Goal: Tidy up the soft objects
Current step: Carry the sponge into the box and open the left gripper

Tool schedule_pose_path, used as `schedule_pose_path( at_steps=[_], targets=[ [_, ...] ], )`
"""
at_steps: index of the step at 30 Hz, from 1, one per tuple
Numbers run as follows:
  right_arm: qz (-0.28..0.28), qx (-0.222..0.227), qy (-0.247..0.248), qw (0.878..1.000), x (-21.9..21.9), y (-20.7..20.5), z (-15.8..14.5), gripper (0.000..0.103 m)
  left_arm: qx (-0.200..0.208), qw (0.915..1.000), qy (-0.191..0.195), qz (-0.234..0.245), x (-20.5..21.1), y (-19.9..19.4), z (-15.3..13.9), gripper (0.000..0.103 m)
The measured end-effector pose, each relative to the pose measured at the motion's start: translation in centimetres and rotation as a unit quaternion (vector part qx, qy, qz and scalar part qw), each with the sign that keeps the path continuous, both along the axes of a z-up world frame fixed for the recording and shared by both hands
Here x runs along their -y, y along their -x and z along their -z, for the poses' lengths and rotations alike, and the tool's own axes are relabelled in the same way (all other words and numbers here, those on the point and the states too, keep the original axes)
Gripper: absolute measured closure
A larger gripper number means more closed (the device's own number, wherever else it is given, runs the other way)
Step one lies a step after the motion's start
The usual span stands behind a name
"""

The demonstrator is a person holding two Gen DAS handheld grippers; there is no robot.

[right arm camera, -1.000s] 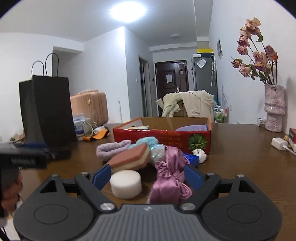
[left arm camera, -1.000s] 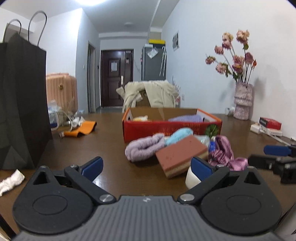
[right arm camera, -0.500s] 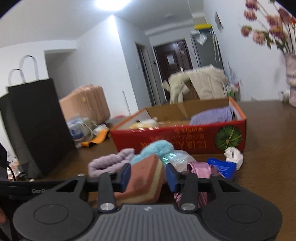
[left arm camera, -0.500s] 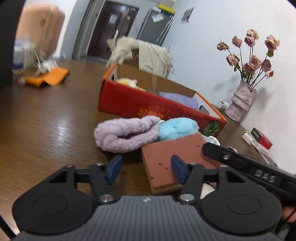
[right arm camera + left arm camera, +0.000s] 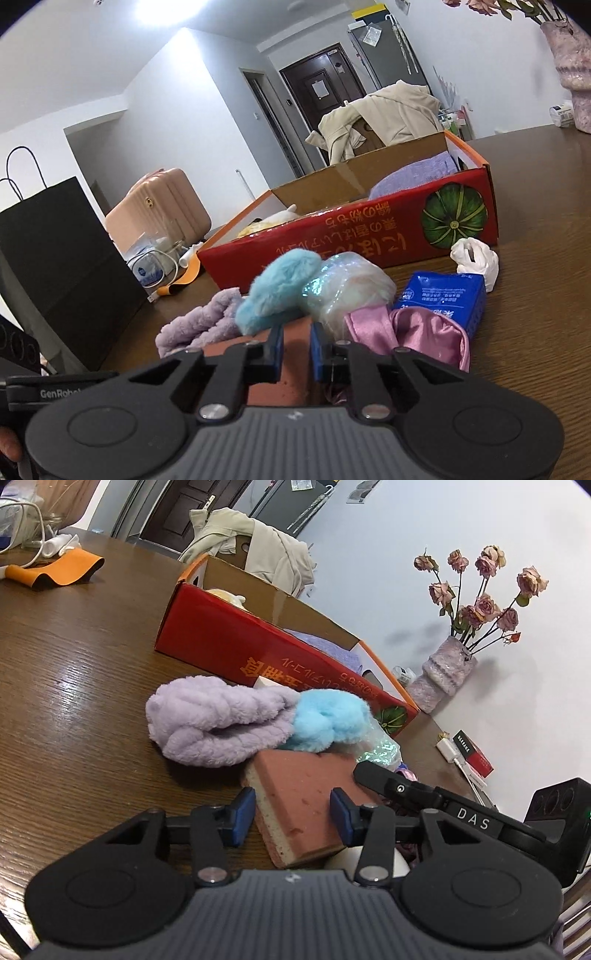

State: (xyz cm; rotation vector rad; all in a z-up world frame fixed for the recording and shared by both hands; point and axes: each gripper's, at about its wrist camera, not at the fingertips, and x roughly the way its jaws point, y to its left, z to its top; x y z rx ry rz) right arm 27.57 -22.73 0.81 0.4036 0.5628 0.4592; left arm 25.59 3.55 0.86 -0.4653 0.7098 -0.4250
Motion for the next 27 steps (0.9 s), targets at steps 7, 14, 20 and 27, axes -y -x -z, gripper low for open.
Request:
schedule_pose_path(
  at_steps=[7, 14, 20, 27],
  targets=[
    [-0.002, 0.025, -0.016, 1.0, 0.3, 0.7, -0.4, 0.087, 0.036, 0.9993, 0.006, -0.006, 0.0, 1.0, -0.7, 0.059],
    [0.003, 0.082, -0.027, 0.996, 0.8, 3.4, -3.4, 0.087, 0.133, 0.9911, 0.003, -0.012, 0.5, 4.4, -4.0, 0.059],
    [0.007, 0.104, -0.058, 0.993, 2.3, 3.1, -8.2, 0.087, 0.17, 0.9854, -0.002, -0.004, 1.4, 3.2, -9.5, 0.059],
    [0.049, 0.072, -0.05, 0.995, 5.8, -5.3, -11.5, 0.087, 0.14, 0.9899, -0.005, 0.019, 5.3, -7.1, -13.5, 0.06]
  ],
)
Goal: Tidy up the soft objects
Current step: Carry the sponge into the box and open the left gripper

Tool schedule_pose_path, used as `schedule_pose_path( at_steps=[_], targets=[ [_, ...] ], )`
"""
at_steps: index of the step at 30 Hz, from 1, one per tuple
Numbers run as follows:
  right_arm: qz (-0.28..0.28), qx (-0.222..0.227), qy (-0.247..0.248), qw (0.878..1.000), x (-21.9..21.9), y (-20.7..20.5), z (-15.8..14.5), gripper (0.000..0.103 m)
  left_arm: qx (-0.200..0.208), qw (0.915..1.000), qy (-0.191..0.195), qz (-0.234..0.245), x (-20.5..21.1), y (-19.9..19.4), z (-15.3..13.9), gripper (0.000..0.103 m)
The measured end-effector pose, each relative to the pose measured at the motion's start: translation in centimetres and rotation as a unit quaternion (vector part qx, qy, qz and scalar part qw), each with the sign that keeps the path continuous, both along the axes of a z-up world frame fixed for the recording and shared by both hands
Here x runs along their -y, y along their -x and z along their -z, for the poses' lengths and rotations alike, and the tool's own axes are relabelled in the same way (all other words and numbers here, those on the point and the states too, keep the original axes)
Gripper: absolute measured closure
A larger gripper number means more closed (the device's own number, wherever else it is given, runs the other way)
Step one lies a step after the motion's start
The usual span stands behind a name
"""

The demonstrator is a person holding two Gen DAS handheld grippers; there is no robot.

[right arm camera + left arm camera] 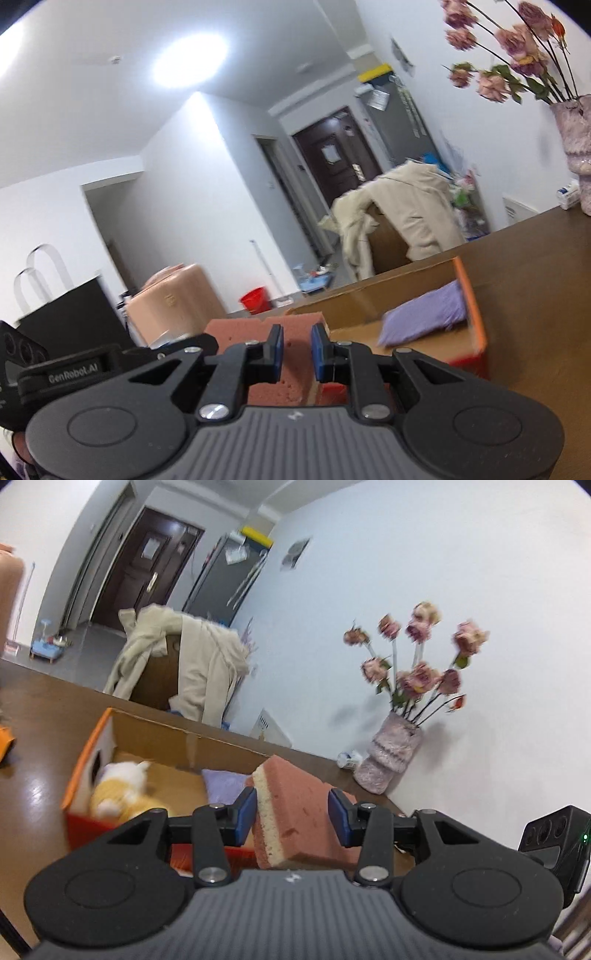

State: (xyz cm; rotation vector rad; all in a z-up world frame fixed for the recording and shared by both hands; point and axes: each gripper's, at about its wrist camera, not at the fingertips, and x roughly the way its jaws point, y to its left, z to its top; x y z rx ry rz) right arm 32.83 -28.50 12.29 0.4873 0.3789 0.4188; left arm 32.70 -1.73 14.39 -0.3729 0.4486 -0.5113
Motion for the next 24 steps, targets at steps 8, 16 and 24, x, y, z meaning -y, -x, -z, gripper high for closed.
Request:
schedule_pose_path(
  at_steps=[8, 16, 24],
  targets=[
    [0.041, -0.097, 0.023, 0.994, 3.5, -11.2, 3.8, 0.086, -0.112, 0.9937, -0.007, 0.009, 5.5, -12.6, 5.1, 0.062],
    [0.061, -0.119, 0.132, 0.982, 1.6, -11.9, 5.6, 0.074, -0.181, 0.9826, -0.017, 0.039, 6.5, -15.0, 9.6, 0.064],
    [0.075, -0.087, 0.139, 0.984, 1.6, -9.4, 3.3, 0.071, -0.143, 0.9861, -0.08, 0.029, 5.7, -13.0, 6.4, 0.059]
  ],
)
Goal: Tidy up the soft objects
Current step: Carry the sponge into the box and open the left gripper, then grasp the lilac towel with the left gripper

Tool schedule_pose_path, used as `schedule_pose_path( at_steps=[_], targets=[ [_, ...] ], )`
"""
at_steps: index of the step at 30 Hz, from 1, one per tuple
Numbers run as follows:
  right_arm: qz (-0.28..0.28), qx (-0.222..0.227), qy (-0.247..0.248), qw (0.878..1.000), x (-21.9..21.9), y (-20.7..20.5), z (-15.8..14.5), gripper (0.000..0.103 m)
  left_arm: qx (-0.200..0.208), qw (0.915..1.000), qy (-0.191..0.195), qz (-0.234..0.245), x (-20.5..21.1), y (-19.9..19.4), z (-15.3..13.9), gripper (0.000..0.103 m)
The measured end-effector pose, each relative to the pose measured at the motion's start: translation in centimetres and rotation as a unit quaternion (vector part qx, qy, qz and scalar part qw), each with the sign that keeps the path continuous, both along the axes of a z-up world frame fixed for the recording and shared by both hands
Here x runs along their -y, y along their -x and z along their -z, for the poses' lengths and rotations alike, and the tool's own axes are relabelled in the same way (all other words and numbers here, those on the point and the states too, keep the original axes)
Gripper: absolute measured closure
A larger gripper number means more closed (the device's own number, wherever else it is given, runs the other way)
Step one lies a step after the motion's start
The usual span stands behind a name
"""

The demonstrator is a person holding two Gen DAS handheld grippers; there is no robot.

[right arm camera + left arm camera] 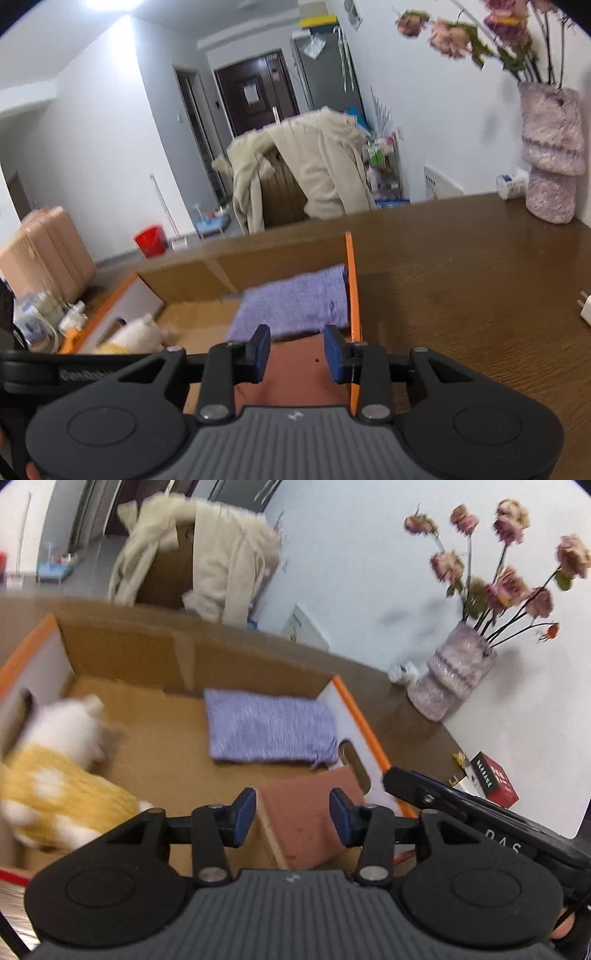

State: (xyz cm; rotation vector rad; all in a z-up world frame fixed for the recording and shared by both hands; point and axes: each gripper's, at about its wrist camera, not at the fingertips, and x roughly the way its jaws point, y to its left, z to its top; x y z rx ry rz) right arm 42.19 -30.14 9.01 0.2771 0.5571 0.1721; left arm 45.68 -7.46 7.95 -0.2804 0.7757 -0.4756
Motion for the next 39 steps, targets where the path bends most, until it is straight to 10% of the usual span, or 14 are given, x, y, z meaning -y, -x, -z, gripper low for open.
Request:
schedule_pose_path(
  at_steps=[6, 14, 31, 39],
  targets=[
    [-0.012, 0.06, 0.017, 0.998, -0.1, 5.9, -4.3, 0.059, 0.134, 0.9872, -0.078, -0.039, -3.6, 7.2, -6.3, 0.023],
    [-0.054, 0.093, 0.042, 0.993, -2.5, 14.4, -4.8, 0.044, 0.21, 0.9673, -0.121, -0.074, -7.5, 17.5, -7.5, 0.014],
    [-0.107, 0.03, 0.01, 0.994, -5.9, 22.8, 1.3, 0.045, 0.119, 0.9751, -0.119, -0.145, -12.7, 25.0, 1.2, 0.009],
    [-0.178, 0.01, 0.013, 0.984, -10.4, 22.3, 2.7, 0.062, 0.103, 0.975, -0.117, -0.158, -12.4, 23.3, 2.9, 0.016]
  ],
)
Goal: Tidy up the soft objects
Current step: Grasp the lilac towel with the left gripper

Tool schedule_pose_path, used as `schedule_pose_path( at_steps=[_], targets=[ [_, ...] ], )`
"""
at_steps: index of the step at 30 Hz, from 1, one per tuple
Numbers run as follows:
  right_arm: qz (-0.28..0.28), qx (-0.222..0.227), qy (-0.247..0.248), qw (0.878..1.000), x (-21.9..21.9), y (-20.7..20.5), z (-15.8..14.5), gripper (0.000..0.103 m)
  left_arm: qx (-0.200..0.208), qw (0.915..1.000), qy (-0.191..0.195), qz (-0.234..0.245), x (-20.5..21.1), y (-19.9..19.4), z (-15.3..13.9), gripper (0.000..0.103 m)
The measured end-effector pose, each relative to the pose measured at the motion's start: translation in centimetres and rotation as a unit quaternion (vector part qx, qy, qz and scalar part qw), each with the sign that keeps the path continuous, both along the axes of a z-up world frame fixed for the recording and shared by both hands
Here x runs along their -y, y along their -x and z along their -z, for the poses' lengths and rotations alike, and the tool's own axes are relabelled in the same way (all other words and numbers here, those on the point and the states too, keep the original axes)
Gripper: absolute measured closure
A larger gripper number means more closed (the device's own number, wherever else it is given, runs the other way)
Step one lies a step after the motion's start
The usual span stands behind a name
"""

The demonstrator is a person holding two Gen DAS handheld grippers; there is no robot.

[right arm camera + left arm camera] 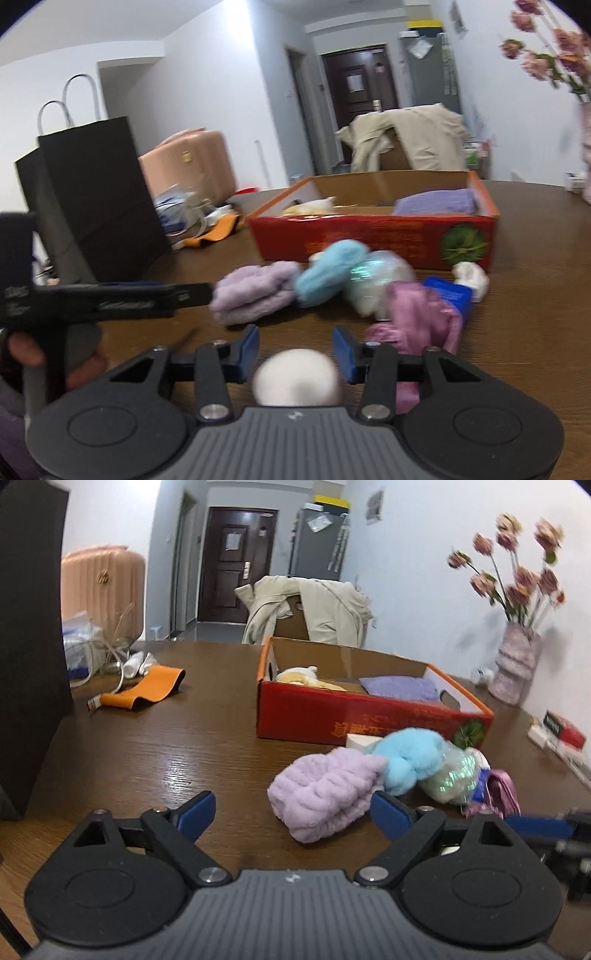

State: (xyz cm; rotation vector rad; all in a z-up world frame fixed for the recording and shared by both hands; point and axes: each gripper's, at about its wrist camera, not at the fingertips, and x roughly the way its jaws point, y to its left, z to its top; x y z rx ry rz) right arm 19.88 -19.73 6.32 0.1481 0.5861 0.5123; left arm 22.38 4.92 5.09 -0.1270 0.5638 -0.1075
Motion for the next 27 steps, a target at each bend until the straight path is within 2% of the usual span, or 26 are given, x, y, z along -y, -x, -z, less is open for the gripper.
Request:
schedule_pose_path(
  at_steps=[3, 6, 9, 10, 11, 14, 17, 20, 27],
  targets=[
    [0.001, 0.001, 0.006, 1.0, -1.4, -1.6, -0.2, 0.064, -0.024, 0.9976, 0.063, -0.017, -1.9, -1.6, 0.5, 0.028],
    [0.004, 0.011, 0.004, 1.0, -2.5, -4.7, -1.0, 0.064, -0.064, 0.9897, 0.124, -0.031, -3.5, -3.7, 1.6, 0.043],
    [0.006, 0.009, 0.013, 1.0, -4.1, -8.6, -1.1, 0.065, -0.087, 0.9842, 0.154, -0.014, -4.2, -5.1, 2.6, 0.055],
    [0.003, 0.003, 0.017, 1.0, -4.6, -9.9, -0.9, 0.065, -0.089, 0.9829, 0.161, -0.003, -4.3, -5.3, 2.8, 0.062],
    [0.0, -0.01, 0.019, 1.0, -5.2, -11.3, -0.5, 0.07, -0.089, 0.9818, 0.168, 0.005, -4.5, -5.5, 3.0, 0.068],
    [-0.01, -0.052, 0.024, 0.998, -6.4, -13.8, 0.7, 0.078, -0.085, 0.9808, 0.175, -0.007, -5.6, -5.6, 3.0, 0.069],
    [-0.022, -0.073, 0.029, 0.997, -6.8, -13.8, 1.6, 0.078, -0.082, 0.9784, 0.19, -0.005, -6.6, -5.5, 2.9, 0.069],
    [-0.025, -0.099, 0.0, 0.995, -6.5, -13.6, 2.1, 0.077, -0.086, 0.9738, 0.21, 0.021, -6.6, -6.0, 3.3, 0.063],
    [-0.021, -0.129, -0.025, 0.991, -6.2, -13.8, 3.1, 0.079, -0.101, 0.9726, 0.206, 0.035, -6.1, -6.9, 4.3, 0.068]
  ],
)
